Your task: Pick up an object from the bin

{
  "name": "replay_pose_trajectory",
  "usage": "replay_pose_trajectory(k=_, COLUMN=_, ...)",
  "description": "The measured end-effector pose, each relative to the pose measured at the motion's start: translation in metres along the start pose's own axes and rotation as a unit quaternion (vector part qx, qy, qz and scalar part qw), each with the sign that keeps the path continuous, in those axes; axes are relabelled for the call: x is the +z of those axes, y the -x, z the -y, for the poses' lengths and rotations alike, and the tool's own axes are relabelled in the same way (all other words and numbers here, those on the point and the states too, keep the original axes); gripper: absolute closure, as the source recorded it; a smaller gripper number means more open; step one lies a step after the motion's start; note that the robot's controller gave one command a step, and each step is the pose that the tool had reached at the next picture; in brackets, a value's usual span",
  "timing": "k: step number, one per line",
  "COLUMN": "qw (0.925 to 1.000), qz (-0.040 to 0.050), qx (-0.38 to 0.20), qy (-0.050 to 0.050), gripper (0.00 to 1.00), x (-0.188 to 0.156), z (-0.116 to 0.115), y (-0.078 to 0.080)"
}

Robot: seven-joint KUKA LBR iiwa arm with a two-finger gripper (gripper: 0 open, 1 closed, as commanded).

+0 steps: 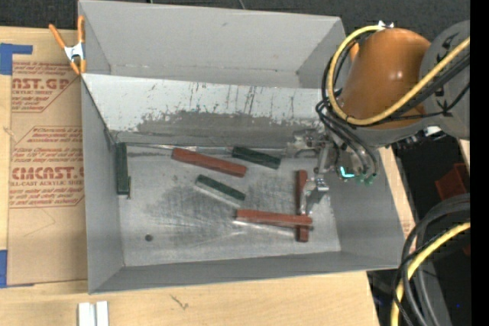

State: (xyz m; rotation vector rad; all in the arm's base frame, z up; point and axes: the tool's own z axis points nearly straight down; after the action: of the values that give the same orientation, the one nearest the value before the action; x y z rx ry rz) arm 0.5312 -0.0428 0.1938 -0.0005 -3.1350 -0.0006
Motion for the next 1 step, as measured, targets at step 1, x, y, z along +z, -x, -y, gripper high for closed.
replay_pose_trajectory(k=1, qw=1.0000, qz=0.0040, qx=-0.001, qy=0.000, gripper=0.00, x=-0.0044, z=-0.0001, y=0.0017)
